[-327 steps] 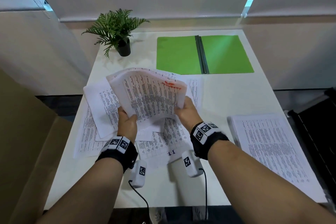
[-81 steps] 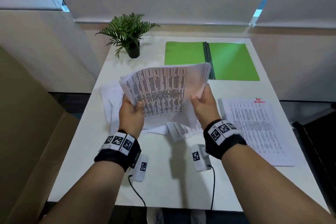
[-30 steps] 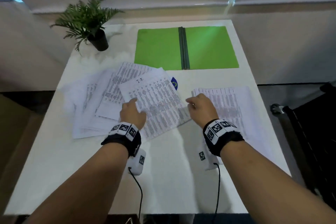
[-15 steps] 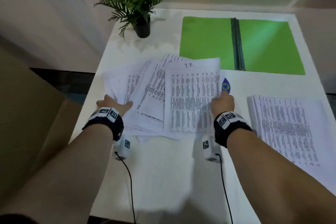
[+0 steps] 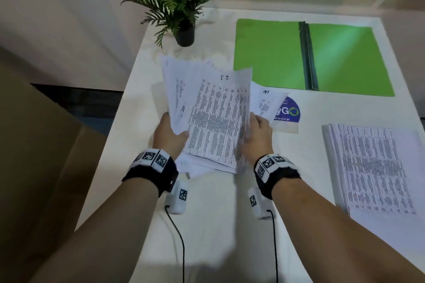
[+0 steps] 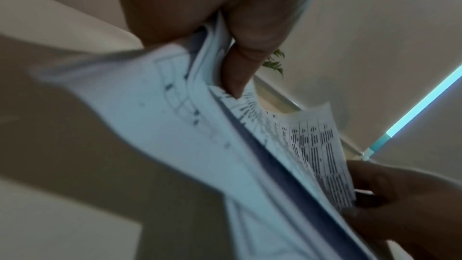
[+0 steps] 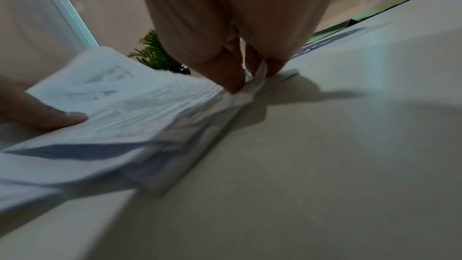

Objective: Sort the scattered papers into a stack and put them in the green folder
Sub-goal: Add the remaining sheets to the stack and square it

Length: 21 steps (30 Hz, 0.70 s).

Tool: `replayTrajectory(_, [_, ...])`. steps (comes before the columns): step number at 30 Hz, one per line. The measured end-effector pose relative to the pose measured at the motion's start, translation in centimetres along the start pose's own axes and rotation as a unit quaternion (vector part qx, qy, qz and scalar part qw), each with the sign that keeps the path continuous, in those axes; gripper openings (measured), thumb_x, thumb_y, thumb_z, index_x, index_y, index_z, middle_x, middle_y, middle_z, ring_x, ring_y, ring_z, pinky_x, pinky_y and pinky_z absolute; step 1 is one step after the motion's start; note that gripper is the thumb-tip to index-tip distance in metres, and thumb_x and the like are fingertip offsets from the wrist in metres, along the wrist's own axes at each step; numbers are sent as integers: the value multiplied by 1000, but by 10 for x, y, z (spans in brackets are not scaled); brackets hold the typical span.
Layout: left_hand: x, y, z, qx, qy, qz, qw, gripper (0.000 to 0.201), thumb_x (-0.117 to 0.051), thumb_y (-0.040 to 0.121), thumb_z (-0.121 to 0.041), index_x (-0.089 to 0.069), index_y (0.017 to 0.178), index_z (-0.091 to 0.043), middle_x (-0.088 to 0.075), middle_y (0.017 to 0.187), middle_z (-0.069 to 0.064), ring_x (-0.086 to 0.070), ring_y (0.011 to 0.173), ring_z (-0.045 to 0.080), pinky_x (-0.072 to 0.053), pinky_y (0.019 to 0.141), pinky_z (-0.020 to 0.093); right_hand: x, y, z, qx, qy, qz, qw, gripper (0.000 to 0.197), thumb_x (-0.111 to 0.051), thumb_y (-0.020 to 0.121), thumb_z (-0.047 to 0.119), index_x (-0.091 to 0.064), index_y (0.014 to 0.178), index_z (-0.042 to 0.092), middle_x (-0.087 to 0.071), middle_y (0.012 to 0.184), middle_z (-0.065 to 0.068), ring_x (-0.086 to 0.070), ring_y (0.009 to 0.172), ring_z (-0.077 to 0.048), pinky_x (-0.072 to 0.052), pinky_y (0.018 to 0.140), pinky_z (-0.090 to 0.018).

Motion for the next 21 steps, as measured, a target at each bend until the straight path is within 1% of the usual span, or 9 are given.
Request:
replayTrajectory(3, [21,-17,13,-1,-138,-10,990,50,-72,79,-7,-55,123,-23,-65,114,-3,-61,107,20,-49,95,37,23,-5,-24,-121,95,-56,987,99,-70,77,18,-7,152,20,-11,158,-9,-21,141,-32,-24,113,-43])
replayTrajectory(5, [31,-29,20,17,-230,0,973,49,-75,75,-6,-60,119,-21,-68,117,4,-63,110,24,-50,95,43,33,-7,-26,-145,295,-41,944,104,-71,75,14,-1,152,14,-25,154,-13,-35,136,-31,-32,111,-41])
replayTrajectory(7, [34,-40,18,38,-285,22,957,47,-74,77,-2,-61,121,-13,-68,116,9,-63,109,27,-53,88,40,41,-13,-12,-142,492,12,859,88,-59,73,0,-15,148,15,-50,134,-18,-58,101,-30,-54,79,-37])
replayTrajectory(9, [40,-49,8,23,-281,20,959,38,-69,83,4,-61,117,-8,-69,108,6,-64,100,23,-54,77,26,55,-22,14,-116,560,81,816,70,-51,71,-3,-41,138,17,-61,108,-23,-55,82,-34,-49,61,-37])
replayTrajectory(11, [45,-55,-6,-7,-266,13,964,34,-67,84,4,-61,114,-9,-68,103,-3,-67,91,9,-51,76,18,79,-30,40,-63,569,96,814,42,-51,84,-1,-59,123,13,-69,95,-15,-61,80,-34,-46,72,-49])
replayTrajectory(13, [48,-61,-18,-29,-255,22,966,36,-70,82,1,-63,116,-6,-70,106,-1,-68,95,5,-51,81,19,105,-37,55,-13,581,86,809,31,-48,90,-3,-68,107,13,-75,84,-3,-67,75,-25,-51,76,-45])
replayTrajectory(16, [45,-69,-28,-35,-230,26,972,40,-74,81,-5,-63,119,-3,-70,113,5,-67,106,16,-48,94,31,131,-52,76,48,537,105,835,39,-49,84,-14,-64,112,8,-72,82,4,-67,74,-14,-58,67,-33])
replayTrajectory(18, [44,-73,-34,-35,-200,7,979,38,-75,81,-9,-64,118,-3,-70,112,7,-66,107,22,-49,97,38,133,-58,79,49,500,127,856,65,-49,65,-21,-57,123,8,-69,85,6,-65,72,-5,-52,55,-23])
replayTrajectory(21, [59,-75,-48,-40,-121,-66,990,35,-66,85,-6,-59,120,-4,-67,111,8,-63,103,24,-48,94,34,144,-59,69,50,481,76,872,83,-51,54,-9,-48,131,20,-67,109,4,-63,96,-7,-53,67,-26])
Point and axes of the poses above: each hand's wrist, its own y-axis towards the middle knuckle, its own x-axis out of the back of the hand, z = x × y, the point moved 6 cm from there along y, towards the middle knuckle
